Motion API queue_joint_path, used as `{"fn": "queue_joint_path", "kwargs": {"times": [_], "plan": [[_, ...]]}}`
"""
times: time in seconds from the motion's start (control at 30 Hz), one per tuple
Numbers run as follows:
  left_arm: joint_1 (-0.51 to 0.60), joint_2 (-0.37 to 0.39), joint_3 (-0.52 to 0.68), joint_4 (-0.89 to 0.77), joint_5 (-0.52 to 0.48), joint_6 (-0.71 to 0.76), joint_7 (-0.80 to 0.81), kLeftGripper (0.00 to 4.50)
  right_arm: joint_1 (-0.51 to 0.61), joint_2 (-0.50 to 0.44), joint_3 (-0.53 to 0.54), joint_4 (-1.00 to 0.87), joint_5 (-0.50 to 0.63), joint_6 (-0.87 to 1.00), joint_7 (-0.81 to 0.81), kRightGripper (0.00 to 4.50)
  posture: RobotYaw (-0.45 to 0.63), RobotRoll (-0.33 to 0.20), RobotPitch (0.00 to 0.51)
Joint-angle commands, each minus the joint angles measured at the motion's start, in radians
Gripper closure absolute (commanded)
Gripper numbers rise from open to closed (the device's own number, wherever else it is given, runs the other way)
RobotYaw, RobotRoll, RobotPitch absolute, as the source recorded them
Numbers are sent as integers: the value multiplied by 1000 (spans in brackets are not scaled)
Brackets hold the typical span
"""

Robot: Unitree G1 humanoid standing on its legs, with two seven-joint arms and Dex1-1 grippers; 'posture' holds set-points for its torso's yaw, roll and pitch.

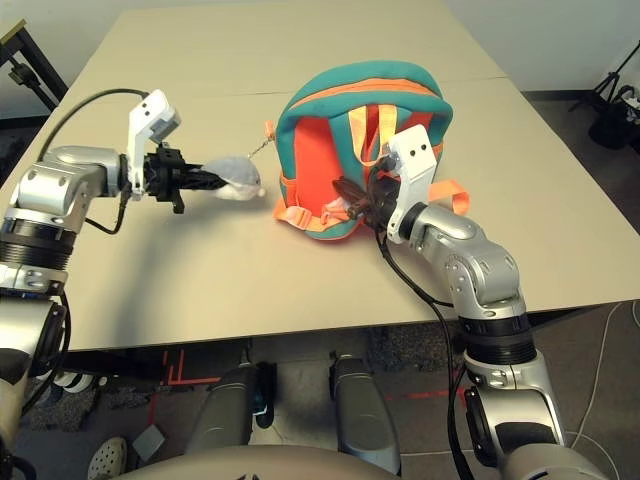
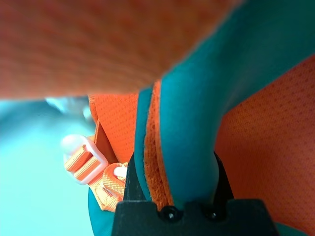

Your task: Put the pencil case into the backpack and zip it.

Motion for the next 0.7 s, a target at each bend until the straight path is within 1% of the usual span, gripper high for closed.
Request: {"fn": "queue_joint_path", "kwargs": {"times": [0.03, 0.13, 0.23, 0.4, 0.47, 0.5, 0.53, 0.6, 0.63, 0.67, 0.7], "plan": [[39, -28, -76, 43, 61, -16, -12, 4342, 17, -5, 15, 21, -12, 30, 3, 4215, -95, 0, 140], [40, -54, -117, 66, 83, -34, -35, 4342, 15, -5, 15, 24, -13, 30, 2, 4215, -97, 0, 140], [21, -74, -124, 100, 96, -56, -37, 4343, 13, -6, 15, 25, -14, 30, 1, 4215, -104, 0, 139], [-26, -98, -50, 117, 56, -41, -19, 4345, 11, -7, -2, 13, -11, 38, -15, 4215, -111, 0, 136], [-30, -95, -34, 104, 49, -33, -25, 3603, 9, -13, -11, 6, -4, 47, -15, 4215, -111, 0, 133], [-30, -92, -30, 94, 49, -28, -27, 3301, 9, -15, -19, 0, 4, 55, -16, 3865, -111, 0, 133], [-30, -90, -27, 88, 49, -23, -28, 2922, 9, -15, -25, -4, 9, 61, -16, 3459, -111, 0, 133], [-26, -84, -21, 66, 47, -11, -29, 2106, 7, -20, -48, -15, 30, 85, -14, 2778, -111, 0, 132], [-21, -80, -18, 49, 44, -2, -30, 1769, 6, -27, -62, -22, 45, 102, -10, 2463, -112, 0, 133], [-15, -76, -15, 33, 40, 6, -30, 1310, 5, -33, -76, -29, 59, 118, -7, 2019, -113, 0, 132], [-10, -72, -12, 19, 38, 14, -30, 974, 4, -40, -88, -35, 72, 133, -6, 1670, -115, 0, 133]]}}
